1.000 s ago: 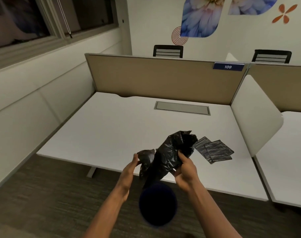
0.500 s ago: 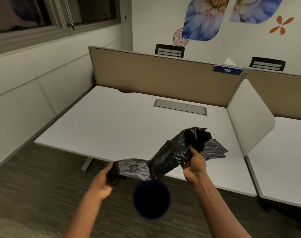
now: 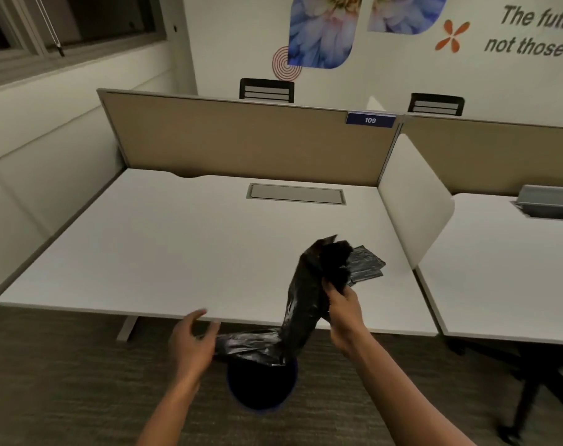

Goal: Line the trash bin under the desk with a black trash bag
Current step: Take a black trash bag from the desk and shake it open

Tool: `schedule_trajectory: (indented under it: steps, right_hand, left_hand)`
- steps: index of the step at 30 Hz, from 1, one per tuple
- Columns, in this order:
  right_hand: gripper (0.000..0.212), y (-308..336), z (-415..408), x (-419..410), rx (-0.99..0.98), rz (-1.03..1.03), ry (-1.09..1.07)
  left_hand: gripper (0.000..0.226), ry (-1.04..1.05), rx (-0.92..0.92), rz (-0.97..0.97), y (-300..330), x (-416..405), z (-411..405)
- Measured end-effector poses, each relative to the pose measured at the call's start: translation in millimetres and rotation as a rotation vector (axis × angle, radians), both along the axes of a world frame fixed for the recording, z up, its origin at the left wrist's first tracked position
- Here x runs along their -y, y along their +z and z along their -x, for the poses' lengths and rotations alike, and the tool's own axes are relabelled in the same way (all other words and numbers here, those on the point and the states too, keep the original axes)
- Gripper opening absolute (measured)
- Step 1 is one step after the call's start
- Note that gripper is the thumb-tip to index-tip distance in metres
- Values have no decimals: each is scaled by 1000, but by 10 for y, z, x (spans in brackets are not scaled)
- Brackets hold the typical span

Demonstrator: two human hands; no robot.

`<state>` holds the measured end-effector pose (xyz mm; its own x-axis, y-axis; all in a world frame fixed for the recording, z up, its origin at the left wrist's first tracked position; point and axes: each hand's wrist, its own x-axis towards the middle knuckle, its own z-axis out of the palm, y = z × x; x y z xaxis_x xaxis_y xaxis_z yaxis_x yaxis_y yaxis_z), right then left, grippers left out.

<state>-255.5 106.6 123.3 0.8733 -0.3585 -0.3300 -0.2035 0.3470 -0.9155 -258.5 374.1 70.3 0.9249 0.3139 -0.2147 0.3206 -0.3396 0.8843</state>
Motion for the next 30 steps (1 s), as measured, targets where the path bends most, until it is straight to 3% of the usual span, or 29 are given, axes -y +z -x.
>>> schedule_trajectory:
  steps: [3,5,7,9,12,15,20,26,30]
  right_hand:
    - [16,-22,60,-154,48,123,127]
    - [15,3,106,-223,97,175,186]
    - [18,44,154,-265,164,195,242]
    - [20,59,193,-274,217,261,290]
    - [21,27,225,-240,239,411,285]
    - [26,4,264,-182,269,501,263]
    - [48,97,403,-200,245,344,299]
    - [11,36,300,-298,174,414,141]
    - [13,-102,284,-184,119,433,79]
  left_hand:
    - [31,-201,271,23,598,426,-47]
    - [43,-352,373,68,925,657,-58]
    - [56,-460,444,-9,1136,816,-85]
    - [54,-479,486,-103,1216,904,-106]
    - [23,-382,474,-75,1202,890,-105]
    - [13,-297,393,11,1108,769,-98]
    - [9,-225,278,107,1030,637,-32]
    - [8,-186,249,17,950,557,73]
    - [20,-52,226,6,862,269,67]
